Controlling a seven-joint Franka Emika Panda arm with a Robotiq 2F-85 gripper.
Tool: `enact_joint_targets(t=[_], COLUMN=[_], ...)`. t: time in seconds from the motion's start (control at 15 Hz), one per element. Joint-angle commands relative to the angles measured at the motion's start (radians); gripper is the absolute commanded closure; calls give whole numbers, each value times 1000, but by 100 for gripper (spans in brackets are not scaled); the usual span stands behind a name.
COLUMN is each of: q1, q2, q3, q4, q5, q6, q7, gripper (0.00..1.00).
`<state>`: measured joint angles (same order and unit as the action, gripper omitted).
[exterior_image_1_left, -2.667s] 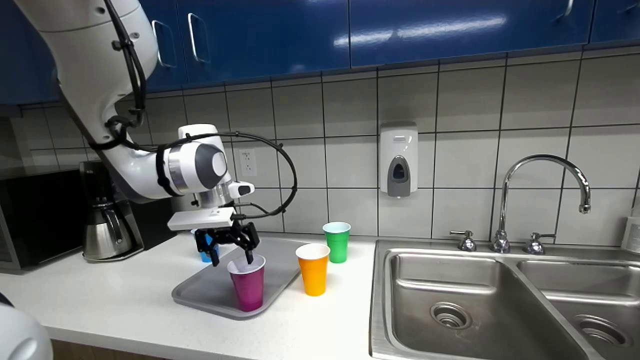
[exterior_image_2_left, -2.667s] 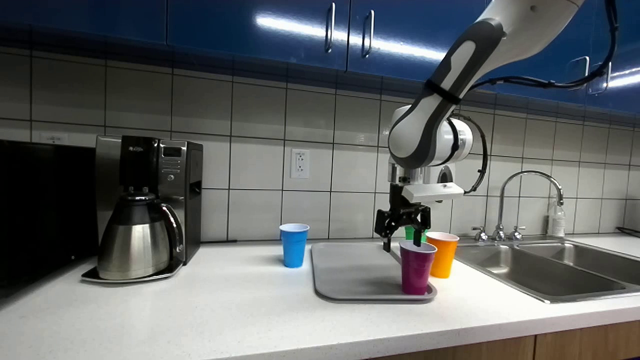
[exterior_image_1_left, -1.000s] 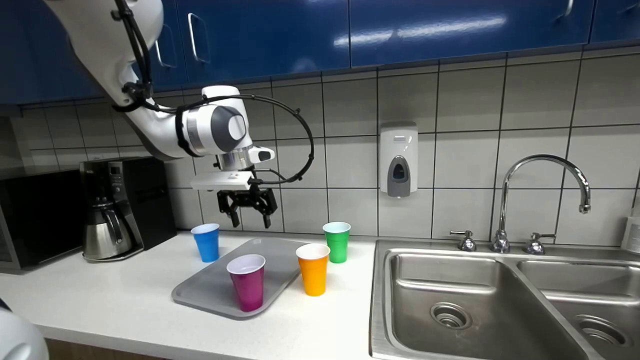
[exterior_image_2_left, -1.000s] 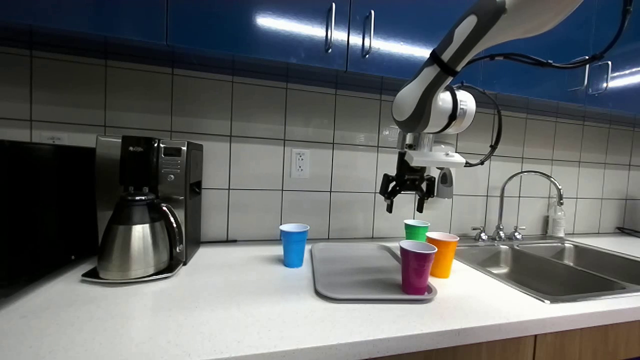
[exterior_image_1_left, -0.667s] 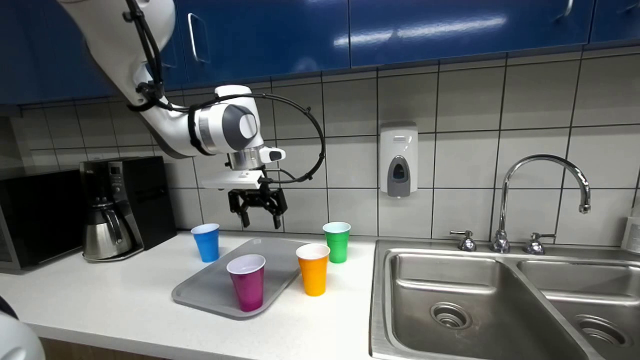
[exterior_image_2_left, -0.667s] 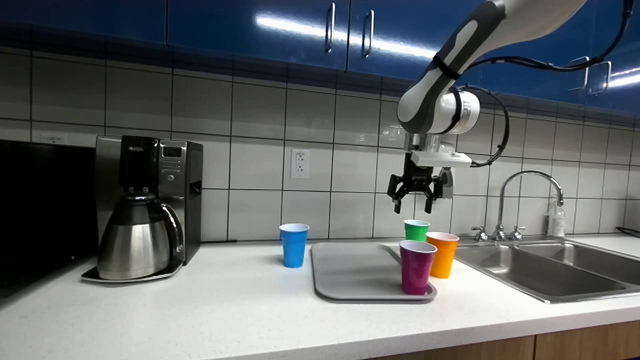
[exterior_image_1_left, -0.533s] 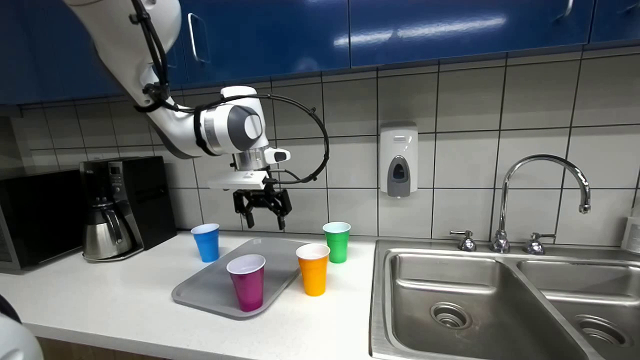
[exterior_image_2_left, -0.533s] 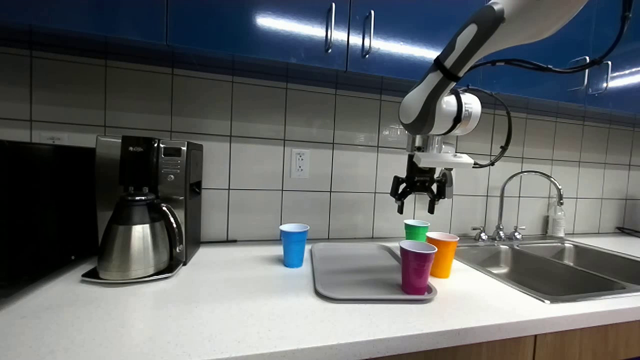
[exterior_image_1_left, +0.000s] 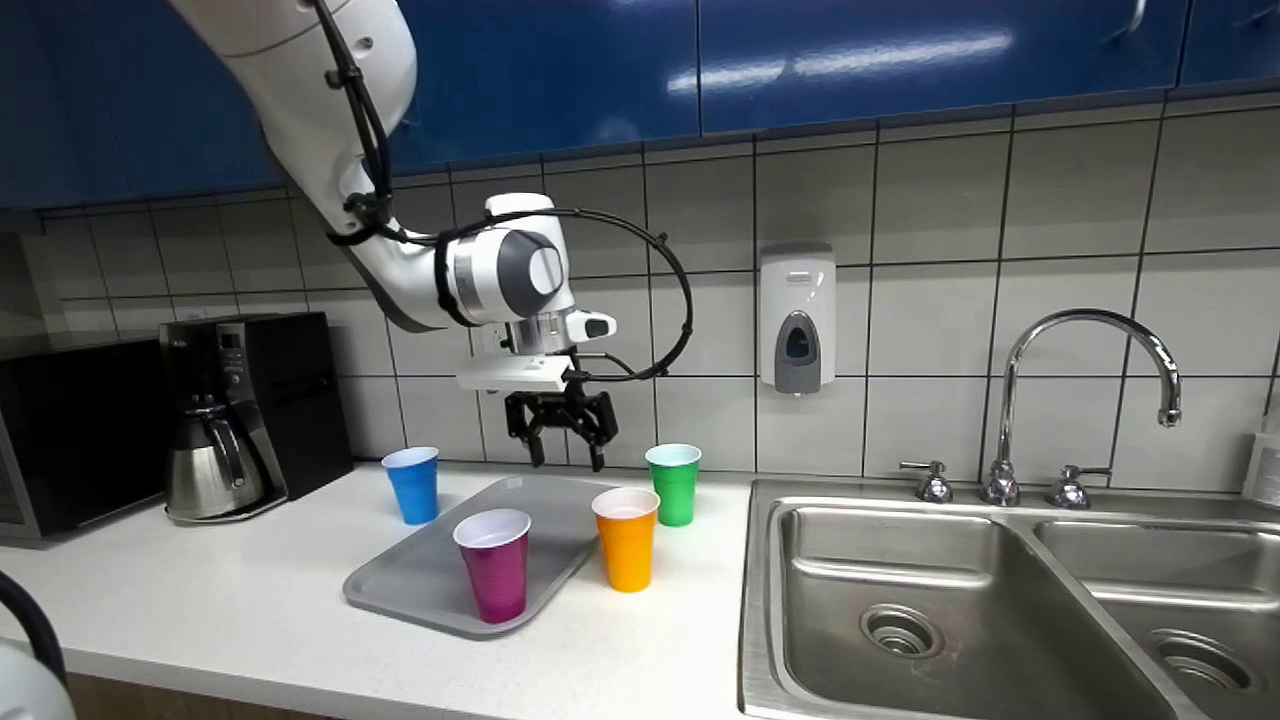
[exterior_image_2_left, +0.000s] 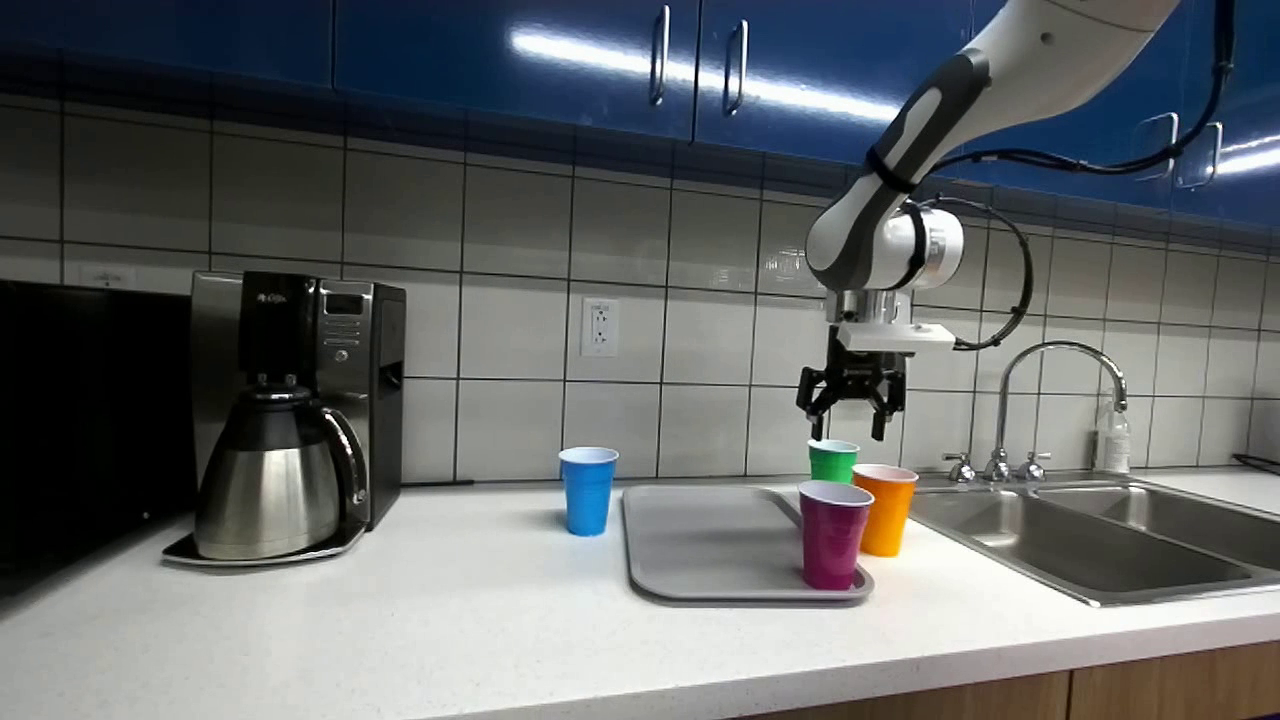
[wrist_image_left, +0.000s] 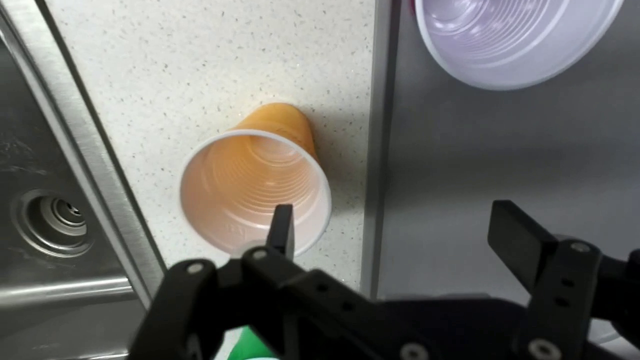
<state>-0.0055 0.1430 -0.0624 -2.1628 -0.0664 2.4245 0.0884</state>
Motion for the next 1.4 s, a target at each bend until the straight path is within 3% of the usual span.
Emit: enact_joint_targets(t=[0.0, 1.33], q1=[-13, -4], q2=[66, 231], q3=[-7, -45], q4=[79, 167], q5=[-16, -29], q6=[-41, -47], q7=[13, 32], gripper=[0, 0])
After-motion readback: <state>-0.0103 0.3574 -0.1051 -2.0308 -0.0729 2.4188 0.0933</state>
